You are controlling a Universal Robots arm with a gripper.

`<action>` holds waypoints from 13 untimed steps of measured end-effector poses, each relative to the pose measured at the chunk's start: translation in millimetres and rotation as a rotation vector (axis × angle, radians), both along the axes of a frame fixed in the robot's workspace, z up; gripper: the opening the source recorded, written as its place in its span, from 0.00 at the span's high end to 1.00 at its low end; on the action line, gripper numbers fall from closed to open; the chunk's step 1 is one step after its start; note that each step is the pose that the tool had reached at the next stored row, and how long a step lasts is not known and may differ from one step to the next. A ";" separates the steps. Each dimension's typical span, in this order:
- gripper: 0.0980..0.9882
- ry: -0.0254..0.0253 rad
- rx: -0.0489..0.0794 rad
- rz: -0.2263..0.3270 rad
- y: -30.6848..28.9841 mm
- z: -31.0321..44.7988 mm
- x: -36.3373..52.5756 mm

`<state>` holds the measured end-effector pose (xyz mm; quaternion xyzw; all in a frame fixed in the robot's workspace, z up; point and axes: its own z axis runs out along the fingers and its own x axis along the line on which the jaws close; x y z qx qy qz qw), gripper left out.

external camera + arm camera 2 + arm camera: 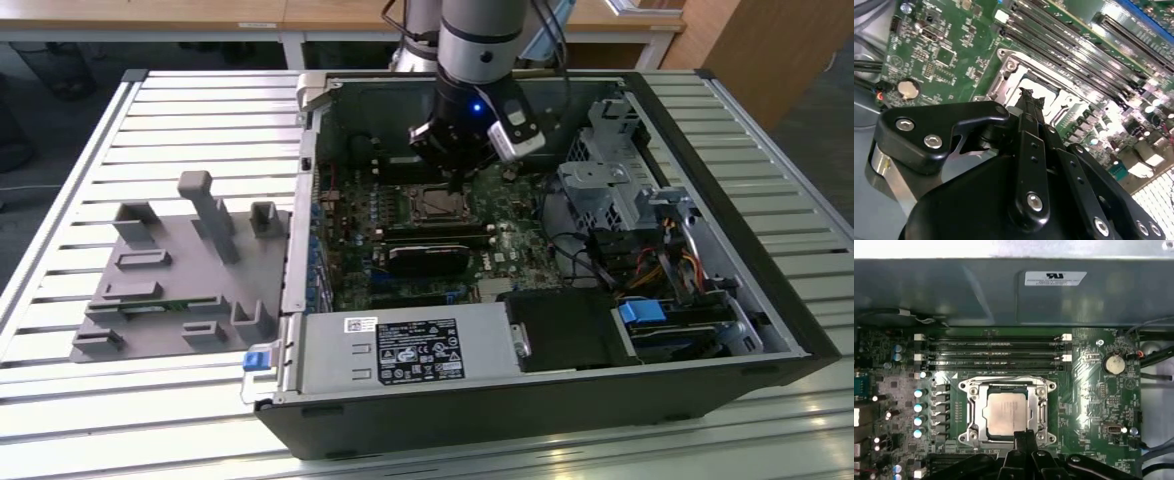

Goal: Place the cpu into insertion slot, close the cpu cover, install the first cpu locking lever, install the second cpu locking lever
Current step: 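Install the second cpu locking lever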

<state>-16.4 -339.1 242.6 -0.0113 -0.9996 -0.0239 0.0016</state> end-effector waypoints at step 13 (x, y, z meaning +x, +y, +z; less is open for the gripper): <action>0.99 0.0028 0.003 0.001 -22.7 -2.4 -0.3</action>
